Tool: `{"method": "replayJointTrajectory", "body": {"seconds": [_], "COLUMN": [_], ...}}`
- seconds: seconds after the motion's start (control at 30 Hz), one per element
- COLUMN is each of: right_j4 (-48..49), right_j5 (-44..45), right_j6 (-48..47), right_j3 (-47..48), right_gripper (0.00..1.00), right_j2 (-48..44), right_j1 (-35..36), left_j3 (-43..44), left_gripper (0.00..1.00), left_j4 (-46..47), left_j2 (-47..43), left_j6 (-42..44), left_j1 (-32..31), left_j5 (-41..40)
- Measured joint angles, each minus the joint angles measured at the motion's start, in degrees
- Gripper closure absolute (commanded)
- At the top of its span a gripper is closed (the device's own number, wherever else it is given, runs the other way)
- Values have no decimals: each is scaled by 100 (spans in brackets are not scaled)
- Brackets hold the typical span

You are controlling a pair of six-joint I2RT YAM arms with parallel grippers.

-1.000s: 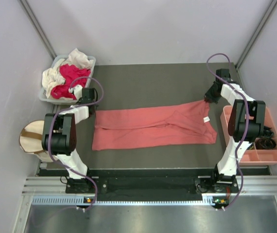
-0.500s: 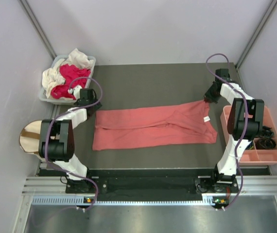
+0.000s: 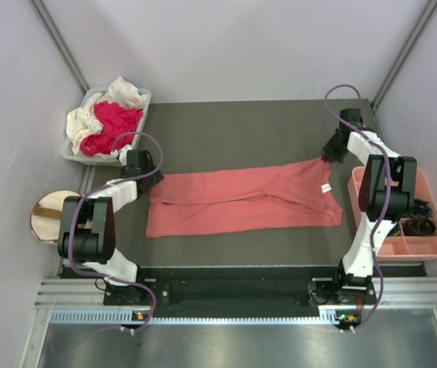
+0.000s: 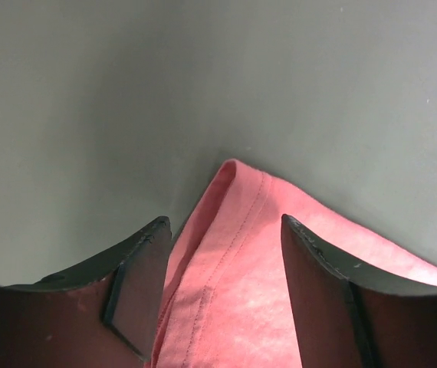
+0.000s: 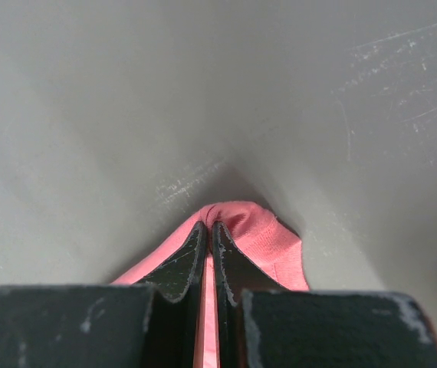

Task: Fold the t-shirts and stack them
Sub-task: Fold the other side of the tshirt into a rectangle

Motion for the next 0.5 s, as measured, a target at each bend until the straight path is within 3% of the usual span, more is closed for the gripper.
{"method": "replayJointTrajectory", "body": {"seconds": [0.5], "right_j4": [0], "right_j5": [-7], "right_j6": [-2], "right_j3": [0], "right_gripper": [100], "right_j2": [0], "right_j1": [0], "left_j3": [7], "left_gripper": [47], "left_j4": [146], "left_j2": [168], "left_j6": [4], "left_j1": [-13], "left_j5": [-50]}}
